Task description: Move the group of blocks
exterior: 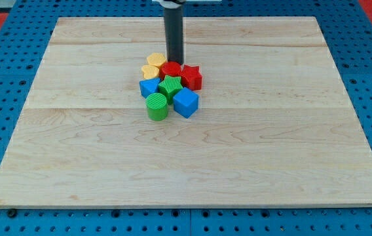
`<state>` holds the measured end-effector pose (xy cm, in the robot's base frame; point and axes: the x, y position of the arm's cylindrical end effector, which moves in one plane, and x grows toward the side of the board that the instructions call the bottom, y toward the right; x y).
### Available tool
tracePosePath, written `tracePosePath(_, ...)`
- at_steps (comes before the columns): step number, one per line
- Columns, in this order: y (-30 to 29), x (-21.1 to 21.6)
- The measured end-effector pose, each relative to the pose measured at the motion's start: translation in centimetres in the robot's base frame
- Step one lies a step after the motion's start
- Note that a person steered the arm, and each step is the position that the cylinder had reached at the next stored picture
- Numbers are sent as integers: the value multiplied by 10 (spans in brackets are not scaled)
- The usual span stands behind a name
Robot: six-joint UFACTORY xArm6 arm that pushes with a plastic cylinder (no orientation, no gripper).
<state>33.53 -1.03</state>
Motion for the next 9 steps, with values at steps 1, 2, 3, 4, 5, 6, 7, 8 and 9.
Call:
tracePosePath(1,23,3)
tracePosePath(2,34,21)
tracePosePath(3,8,33)
tracePosePath(4,32,34)
tracePosePath(5,76,-2)
tracePosePath(6,40,-49)
tracePosePath(7,-17,-67)
tracePosePath(8,-28,-42)
tracePosePath(9,-38,-14)
